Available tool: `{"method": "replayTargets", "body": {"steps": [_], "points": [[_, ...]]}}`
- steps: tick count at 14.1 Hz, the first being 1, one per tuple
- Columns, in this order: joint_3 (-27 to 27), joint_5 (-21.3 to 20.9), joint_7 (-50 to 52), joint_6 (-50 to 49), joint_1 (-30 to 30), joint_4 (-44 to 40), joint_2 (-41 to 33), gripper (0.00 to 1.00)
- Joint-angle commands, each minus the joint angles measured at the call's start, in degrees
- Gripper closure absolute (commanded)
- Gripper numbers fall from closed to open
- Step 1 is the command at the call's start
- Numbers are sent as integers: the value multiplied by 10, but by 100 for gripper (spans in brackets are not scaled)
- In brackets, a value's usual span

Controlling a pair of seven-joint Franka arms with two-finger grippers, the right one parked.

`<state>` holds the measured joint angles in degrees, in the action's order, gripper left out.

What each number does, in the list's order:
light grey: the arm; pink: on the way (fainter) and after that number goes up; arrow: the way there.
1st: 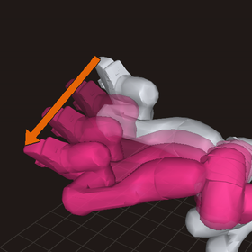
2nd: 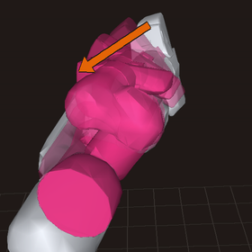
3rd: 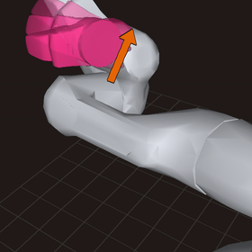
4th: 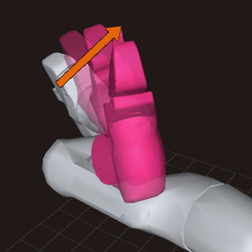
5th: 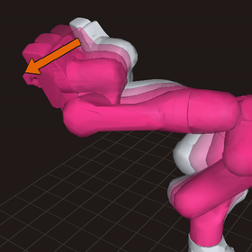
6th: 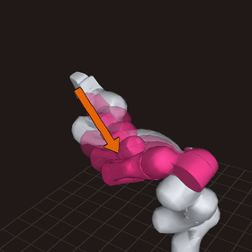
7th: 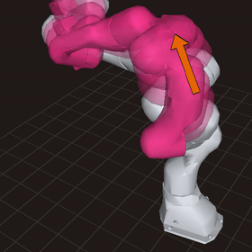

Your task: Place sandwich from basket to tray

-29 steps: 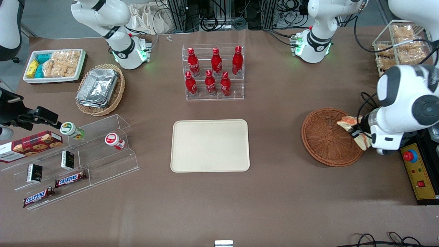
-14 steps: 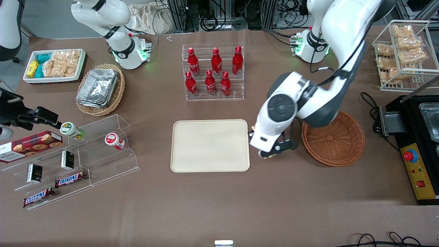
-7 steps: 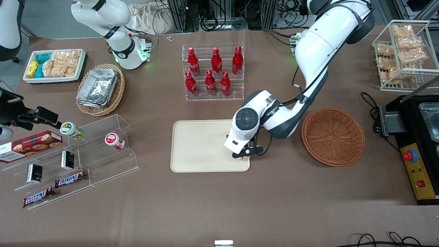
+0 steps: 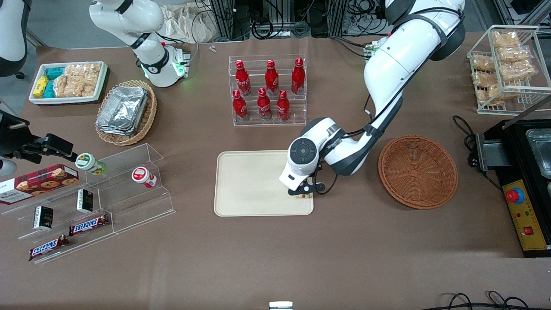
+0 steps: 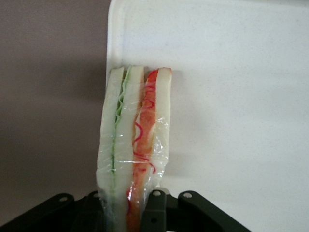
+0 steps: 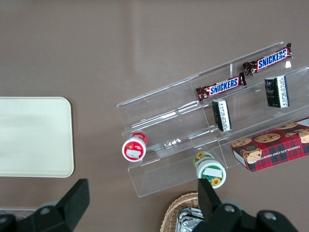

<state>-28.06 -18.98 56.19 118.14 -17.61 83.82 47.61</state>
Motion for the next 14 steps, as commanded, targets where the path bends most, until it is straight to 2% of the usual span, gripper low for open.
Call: {"method": "replayTargets", "body": {"steps": [1,2,9,13,14], "points": [[3,-12,0,9,-8,6,-6,52],[3,-12,1,8,-8,6,-7,1],[3,-10,6,-47,7,-1,-38,0],[0,4,2,-92,52,-1,-97,0],[-1,23,2,-105,70,-5,-121,0]]}}
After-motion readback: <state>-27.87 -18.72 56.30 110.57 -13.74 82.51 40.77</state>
